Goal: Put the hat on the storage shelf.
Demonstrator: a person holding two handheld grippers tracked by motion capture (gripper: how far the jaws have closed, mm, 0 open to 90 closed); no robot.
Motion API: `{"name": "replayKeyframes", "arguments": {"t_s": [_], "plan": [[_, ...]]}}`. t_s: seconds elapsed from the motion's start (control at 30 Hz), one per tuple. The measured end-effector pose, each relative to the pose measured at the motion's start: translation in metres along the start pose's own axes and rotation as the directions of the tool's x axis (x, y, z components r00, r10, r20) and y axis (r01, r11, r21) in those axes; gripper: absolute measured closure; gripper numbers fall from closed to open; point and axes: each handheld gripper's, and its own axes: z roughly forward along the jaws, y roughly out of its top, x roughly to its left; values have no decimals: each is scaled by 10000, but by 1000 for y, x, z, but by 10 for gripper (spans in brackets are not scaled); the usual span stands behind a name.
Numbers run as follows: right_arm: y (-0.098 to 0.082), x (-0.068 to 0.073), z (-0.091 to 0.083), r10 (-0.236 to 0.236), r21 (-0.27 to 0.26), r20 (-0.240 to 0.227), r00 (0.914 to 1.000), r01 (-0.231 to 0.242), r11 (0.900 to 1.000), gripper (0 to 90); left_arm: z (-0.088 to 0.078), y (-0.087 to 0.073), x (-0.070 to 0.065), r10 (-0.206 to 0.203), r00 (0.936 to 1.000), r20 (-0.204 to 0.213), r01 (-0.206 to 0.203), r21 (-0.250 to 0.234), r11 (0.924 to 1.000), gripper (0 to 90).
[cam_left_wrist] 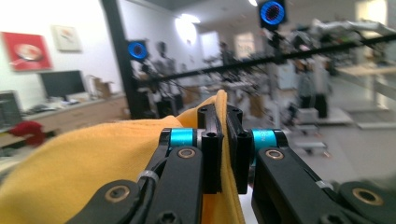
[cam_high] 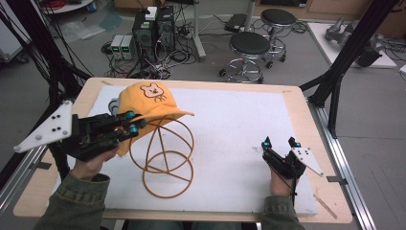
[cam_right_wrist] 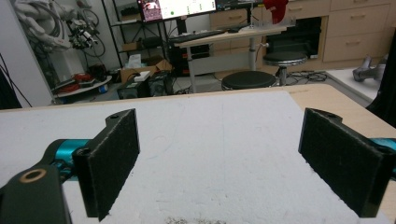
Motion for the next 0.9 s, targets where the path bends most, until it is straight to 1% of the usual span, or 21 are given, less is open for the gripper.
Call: {"name": "replayKeyframes", "arguments": {"t_s": [0.1,0.13,0.17,0.27,0.33,0.43,0.53,0.57,0.73,0.77,0.9], "plan": [[0,0,0,44,28,-8,10000,-44,10000,114,4,-4,-5,-126,9986,517,115,201,9997,864],[0,0,0,44,28,-8,10000,-44,10000,114,4,-4,-5,-126,9986,517,115,201,9997,864],[0,0,0,-11,7,-5,10000,11,10000,114,5,-8,-6,-273,9965,792,251,286,9993,865],[0,0,1,-4,38,10,10000,4,10000,114,7,-13,-8,-438,9908,1284,381,465,9982,864],[0,0,0,-11,27,4,10000,11,10000,114,8,-16,-8,-527,9866,1543,425,692,9967,864],[0,0,0,-17,38,7,10000,17,10000,114,11,-20,-9,-657,9815,1797,470,1063,9932,865],[0,0,0,-45,23,9,10000,45,10000,114,14,-24,-10,-741,9784,1932,477,1380,9893,865],[0,0,0,-20,24,5,10000,20,10000,114,14,-25,-11,-732,9784,1932,443,1498,9877,865],[0,0,1,-60,59,-15,10000,60,10000,114,14,-29,-15,-527,9784,1998,175,1740,9846,864],[0,0,1,-112,31,-4,9999,112,9999,114,14,-30,-17,-486,9777,2044,93,1890,9819,865],[0,-1,1,-89,12,-12,10000,89,10000,114,13,-31,-18,-475,9774,2061,63,1963,9805,865]]}}
